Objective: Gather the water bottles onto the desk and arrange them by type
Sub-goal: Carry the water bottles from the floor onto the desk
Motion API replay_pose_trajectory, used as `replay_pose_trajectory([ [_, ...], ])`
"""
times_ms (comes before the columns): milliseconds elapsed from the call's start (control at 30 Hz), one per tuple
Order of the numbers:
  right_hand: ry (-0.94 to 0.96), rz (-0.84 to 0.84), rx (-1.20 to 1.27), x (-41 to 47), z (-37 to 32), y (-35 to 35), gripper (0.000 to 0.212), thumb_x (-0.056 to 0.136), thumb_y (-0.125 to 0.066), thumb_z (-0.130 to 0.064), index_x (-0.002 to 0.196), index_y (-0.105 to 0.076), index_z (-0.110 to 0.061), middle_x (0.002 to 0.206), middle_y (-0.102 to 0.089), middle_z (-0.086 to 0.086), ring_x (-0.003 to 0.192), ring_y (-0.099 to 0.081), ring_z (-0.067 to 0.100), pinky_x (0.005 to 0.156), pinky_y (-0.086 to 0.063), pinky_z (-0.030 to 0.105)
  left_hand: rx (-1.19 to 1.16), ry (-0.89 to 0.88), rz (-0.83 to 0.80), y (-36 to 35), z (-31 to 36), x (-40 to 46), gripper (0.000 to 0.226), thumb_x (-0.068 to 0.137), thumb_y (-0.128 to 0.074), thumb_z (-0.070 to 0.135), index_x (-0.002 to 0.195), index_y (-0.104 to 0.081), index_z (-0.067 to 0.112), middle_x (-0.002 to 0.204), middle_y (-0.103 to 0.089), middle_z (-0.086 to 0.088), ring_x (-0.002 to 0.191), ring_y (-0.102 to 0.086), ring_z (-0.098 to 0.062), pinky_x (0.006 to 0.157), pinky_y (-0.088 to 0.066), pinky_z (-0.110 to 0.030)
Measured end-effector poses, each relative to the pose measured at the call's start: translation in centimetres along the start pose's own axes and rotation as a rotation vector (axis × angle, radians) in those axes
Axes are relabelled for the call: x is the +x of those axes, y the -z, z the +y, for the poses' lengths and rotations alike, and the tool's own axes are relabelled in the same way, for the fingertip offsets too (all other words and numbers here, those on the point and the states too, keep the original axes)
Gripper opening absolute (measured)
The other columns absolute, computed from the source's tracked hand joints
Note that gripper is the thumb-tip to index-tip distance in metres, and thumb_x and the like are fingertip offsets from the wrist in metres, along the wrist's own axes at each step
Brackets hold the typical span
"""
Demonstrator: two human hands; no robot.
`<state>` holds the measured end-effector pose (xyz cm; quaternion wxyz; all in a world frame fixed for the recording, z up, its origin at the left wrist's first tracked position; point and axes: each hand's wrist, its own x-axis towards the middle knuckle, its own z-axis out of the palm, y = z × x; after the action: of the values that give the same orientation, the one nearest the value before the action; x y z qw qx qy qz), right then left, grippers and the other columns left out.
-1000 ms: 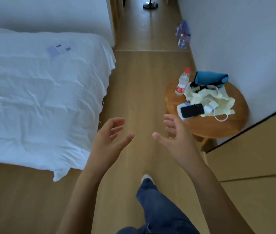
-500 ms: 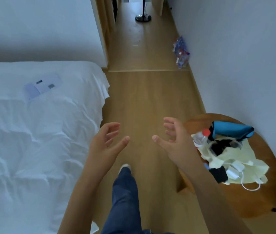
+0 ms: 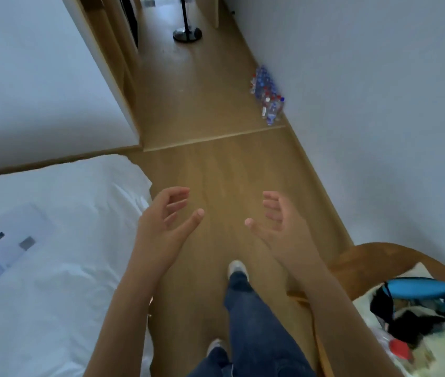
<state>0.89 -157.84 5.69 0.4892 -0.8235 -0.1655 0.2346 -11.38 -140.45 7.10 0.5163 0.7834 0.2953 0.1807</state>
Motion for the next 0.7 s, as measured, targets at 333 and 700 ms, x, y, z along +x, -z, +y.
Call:
replay_pose_trajectory([
  [333,0.046,0.099,0.023,31.3,-7.2,3.8,0.066,0.084,-0.077,-0.028,0.14,-0.044,-0.025,0.136,-0.052,-0.003,0.125,-0.051,0.018,0.107,-0.043,0.041,0.049,-0.03,-0.098,-4.9,2.7,31.8,0.036,0.084,-0.075,0.031,0.113,-0.056,0.038,0.115,-0.06,0.022,0.11,-0.059,0.002,0.093,-0.048,-0.021],
  [700,-0.017,0.231,0.017,57.7,-11.6,7.7,0.061,0.083,-0.077,-0.03,0.136,-0.047,-0.024,0.122,-0.052,-0.016,0.116,-0.054,0.01,0.096,-0.045,0.025,0.027,-0.028,-0.245,-10.8,5.5,60.7,0.037,0.086,-0.074,0.025,0.117,-0.055,0.029,0.118,-0.059,0.017,0.116,-0.056,-0.003,0.096,-0.048,-0.025],
])
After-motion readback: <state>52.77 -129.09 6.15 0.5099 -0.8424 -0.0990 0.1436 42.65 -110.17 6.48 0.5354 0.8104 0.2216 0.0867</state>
